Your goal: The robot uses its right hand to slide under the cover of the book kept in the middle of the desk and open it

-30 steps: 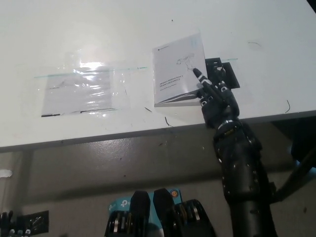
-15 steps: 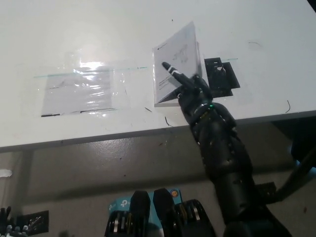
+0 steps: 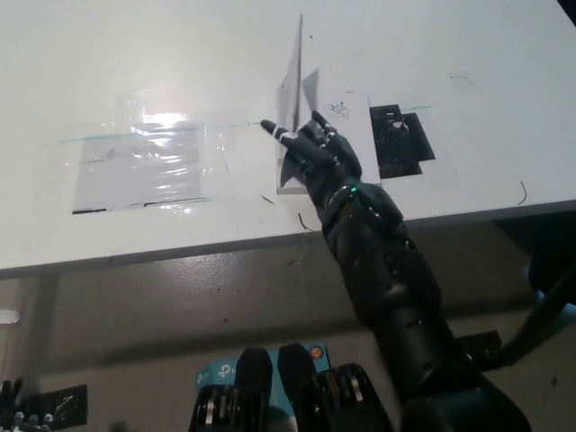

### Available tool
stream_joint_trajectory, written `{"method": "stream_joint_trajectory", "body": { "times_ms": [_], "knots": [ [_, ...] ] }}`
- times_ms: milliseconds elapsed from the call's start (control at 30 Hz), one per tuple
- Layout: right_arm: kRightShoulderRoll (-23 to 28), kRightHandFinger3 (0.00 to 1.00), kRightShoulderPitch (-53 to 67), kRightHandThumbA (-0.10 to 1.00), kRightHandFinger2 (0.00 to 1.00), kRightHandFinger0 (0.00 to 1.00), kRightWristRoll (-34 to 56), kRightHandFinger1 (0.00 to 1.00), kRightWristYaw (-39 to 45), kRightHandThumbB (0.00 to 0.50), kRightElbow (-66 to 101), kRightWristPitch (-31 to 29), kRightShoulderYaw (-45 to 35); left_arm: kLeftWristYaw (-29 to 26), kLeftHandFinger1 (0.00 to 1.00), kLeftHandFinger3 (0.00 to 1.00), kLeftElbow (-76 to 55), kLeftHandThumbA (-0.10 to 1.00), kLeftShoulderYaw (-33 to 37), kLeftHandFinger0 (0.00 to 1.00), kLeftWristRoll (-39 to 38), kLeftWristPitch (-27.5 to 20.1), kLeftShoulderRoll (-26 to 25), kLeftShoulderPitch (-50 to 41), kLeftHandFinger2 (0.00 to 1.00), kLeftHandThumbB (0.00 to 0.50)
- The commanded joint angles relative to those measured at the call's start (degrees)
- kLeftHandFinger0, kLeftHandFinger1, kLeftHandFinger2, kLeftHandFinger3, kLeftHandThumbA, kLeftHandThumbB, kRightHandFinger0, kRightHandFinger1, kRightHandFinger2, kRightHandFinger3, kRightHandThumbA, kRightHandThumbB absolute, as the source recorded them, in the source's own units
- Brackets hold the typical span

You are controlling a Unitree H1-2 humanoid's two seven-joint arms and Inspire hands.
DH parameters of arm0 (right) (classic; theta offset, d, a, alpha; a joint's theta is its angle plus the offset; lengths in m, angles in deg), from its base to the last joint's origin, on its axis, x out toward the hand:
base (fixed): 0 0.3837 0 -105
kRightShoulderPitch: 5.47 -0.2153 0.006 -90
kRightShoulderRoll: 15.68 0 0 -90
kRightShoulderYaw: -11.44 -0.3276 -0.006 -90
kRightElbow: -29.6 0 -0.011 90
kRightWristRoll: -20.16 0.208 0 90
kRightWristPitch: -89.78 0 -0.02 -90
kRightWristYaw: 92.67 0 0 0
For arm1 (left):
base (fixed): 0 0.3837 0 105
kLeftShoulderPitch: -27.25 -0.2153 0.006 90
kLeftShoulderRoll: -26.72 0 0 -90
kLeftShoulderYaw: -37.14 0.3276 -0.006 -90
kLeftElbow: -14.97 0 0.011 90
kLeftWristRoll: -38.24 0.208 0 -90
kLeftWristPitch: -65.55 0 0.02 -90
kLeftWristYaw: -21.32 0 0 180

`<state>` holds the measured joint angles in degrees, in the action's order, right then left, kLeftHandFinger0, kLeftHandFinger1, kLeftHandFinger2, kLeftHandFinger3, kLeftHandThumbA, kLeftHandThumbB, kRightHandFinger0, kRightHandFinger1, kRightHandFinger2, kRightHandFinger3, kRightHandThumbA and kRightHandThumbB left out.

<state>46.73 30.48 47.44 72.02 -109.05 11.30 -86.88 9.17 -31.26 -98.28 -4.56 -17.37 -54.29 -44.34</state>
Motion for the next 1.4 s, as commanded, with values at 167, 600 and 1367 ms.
{"method": "stream_joint_trajectory", "body": {
  "times_ms": [167,600,1367],
  "knots": [
    [3.2,1.0,-8.6,1.0,0.81,0.82,-11.3,0.81,8.1,0.216,-9.2,-5.6,10.2,-2.4,1.0,1.0,-2.5,1.0,0.9,0.93,0.3,0.9,-1.1,0.5,1.0,0.062],
    [5.4,0.94,-17.0,1.0,0.7,0.67,-28.5,0.69,12.4,0.329,-16.4,-7.4,29.9,-5.4,1.0,1.0,-3.3,0.98,1.3,0.81,0.3,1.7,-1.6,1.2,1.0,0.061],
    [6.2,1.0,-18.3,1.0,0.89,0.76,-47.7,0.8,17.8,0.378,-17.7,-16.1,48.9,-6.9,1.0,1.0,-5.5,1.0,3.6,1.0,1.0,4.0,-2.5,3.5,1.0,0.0]
  ]
}}
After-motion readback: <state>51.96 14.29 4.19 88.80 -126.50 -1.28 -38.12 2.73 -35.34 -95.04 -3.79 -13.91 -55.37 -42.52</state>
